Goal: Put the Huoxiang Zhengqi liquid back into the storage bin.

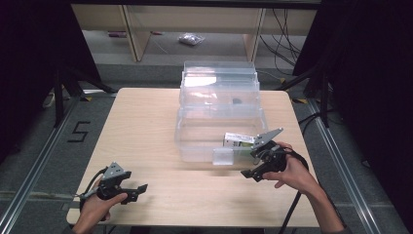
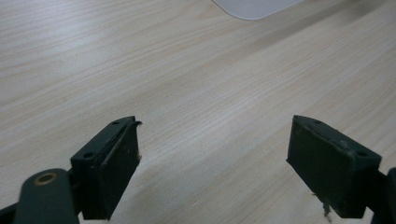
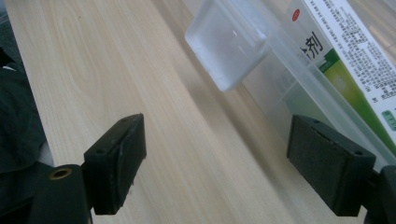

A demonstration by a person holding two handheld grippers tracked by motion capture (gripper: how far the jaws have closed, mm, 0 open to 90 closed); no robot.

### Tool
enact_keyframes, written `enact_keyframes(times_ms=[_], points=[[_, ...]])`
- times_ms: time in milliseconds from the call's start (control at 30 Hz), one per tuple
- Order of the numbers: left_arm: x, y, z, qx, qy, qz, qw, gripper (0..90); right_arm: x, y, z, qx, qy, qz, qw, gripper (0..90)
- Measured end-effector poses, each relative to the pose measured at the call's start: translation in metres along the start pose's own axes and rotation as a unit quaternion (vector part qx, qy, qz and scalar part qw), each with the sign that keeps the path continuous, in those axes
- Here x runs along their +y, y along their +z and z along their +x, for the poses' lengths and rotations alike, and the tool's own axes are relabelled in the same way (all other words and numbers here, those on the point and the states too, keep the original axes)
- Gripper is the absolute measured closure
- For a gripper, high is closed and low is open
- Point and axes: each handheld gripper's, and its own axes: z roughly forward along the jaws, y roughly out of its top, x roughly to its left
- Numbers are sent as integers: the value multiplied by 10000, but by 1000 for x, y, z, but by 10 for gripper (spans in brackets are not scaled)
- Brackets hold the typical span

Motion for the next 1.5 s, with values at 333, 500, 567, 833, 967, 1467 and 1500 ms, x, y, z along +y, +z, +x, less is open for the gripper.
enact_keyframes(times_ms=[333, 500, 567, 833, 967, 1467, 1500], points=[[0, 0, 0, -2, -6, 2, 10000, 160, -12, 6, 2, 33, 160, -103, 9998, 198], [0, 0, 0, -2, 1, 7, 10000, 160, -20, 11, 6, -3, 257, -103, 9996, 220], [0, 0, 0, -1, -2, 11, 10000, 160, -22, 15, 8, -24, 287, -151, 9995, 213], [0, 0, 0, -3, -9, -8, 10000, 160, -28, 21, 11, -112, 115, -247, 9996, 218], [0, 0, 0, 4, -15, -13, 10000, 160, -34, 24, 16, -188, 259, -248, 9992, 219], [0, 1, -1, 42, -55, -59, 10000, 160, -53, 25, 21, -213, 554, -415, 9974, 209], [0, 1, -1, 45, -60, -60, 10000, 160, -54, 24, 21, -163, 531, -376, 9978, 208]])
